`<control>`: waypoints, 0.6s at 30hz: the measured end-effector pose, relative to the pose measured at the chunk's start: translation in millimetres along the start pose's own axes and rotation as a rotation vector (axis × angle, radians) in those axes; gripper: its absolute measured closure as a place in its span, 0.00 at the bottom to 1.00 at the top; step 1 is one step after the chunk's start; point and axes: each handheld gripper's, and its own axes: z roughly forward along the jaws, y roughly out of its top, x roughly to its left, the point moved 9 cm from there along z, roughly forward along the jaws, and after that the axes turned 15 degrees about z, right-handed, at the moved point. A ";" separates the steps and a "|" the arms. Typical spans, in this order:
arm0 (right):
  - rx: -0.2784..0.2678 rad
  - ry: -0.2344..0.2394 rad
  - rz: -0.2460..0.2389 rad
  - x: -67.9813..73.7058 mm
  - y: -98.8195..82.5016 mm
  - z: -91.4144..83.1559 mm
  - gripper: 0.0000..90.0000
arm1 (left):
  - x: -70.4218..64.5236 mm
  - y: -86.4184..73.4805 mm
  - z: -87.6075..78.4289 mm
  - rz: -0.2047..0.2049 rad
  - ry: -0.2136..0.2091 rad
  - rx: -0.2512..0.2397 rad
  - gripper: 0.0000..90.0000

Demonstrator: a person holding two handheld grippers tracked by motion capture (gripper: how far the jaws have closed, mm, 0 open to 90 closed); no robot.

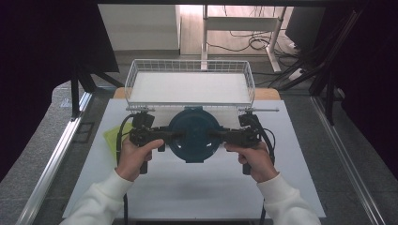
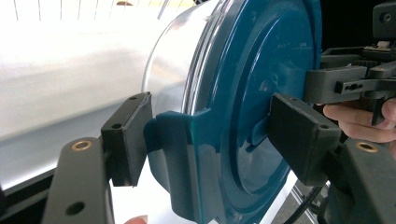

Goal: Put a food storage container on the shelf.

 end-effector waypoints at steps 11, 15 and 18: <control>-0.026 0.010 -0.044 19.8 18.9 -3.7 0.42 | 2.4 22.6 -14.7 0.034 0.015 -0.028 0.36; -0.040 0.013 -0.056 27.2 26.8 -4.2 0.42 | 4.3 31.5 -19.5 0.044 0.015 -0.035 0.36; -0.046 0.016 -0.060 31.9 32.9 -5.5 0.43 | 5.4 39.1 -22.9 0.052 0.015 -0.041 0.36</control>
